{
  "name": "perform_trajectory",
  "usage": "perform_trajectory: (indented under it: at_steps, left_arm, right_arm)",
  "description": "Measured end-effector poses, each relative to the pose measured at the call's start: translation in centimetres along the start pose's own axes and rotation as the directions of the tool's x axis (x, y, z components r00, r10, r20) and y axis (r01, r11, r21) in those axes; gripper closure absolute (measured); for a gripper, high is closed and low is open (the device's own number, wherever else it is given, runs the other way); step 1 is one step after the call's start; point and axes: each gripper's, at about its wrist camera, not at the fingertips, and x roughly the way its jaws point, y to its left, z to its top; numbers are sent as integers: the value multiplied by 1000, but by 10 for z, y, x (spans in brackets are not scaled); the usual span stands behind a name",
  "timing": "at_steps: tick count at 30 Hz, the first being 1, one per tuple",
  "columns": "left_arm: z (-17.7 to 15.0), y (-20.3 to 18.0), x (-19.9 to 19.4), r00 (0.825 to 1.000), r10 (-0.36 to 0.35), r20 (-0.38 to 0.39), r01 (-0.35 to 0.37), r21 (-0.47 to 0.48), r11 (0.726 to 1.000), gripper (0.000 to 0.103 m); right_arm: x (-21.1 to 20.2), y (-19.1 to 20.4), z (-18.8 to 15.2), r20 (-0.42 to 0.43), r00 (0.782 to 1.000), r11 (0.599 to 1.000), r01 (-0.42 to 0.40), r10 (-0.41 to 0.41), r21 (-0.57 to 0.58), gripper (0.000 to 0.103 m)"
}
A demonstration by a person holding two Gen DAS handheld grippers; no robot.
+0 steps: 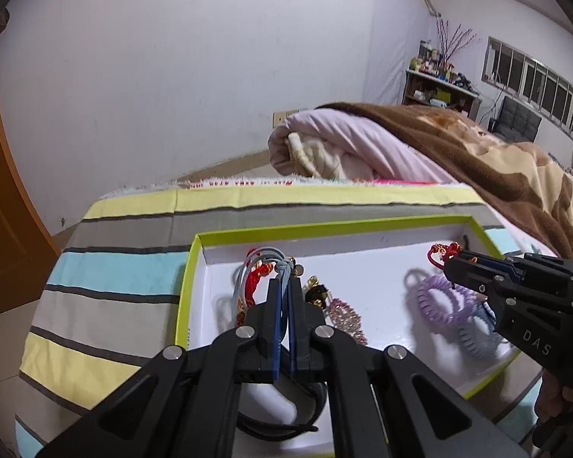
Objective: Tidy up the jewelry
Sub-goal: 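Open both tools to release the blue cord tie and red knot in the box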
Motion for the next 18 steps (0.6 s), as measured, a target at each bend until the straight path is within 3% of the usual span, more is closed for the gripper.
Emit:
perform_trajectory:
  at_steps: [9,12,14,18]
  left_arm:
    - [-2,1,15,999,-18,-50,17,-5,1000,100]
    - [-4,2,14,998,-26,-55,25,-7,1000,99]
    - [-4,4,12,998,-35,-51,35,-12,999,97]
    - [-4,6,4,998,-47,-36,46,-28,999,84]
  right_arm:
    - [15,-3,-1,-44,999,1000,-2,3,23,91]
    - [13,-2,-1,-40,999,1000,0,1,19,84]
    - [10,-1,-2,-32,999,1000,-3,4,18,76]
    - [1,2,-5,-13,1000,1000,-7,7,9,75]
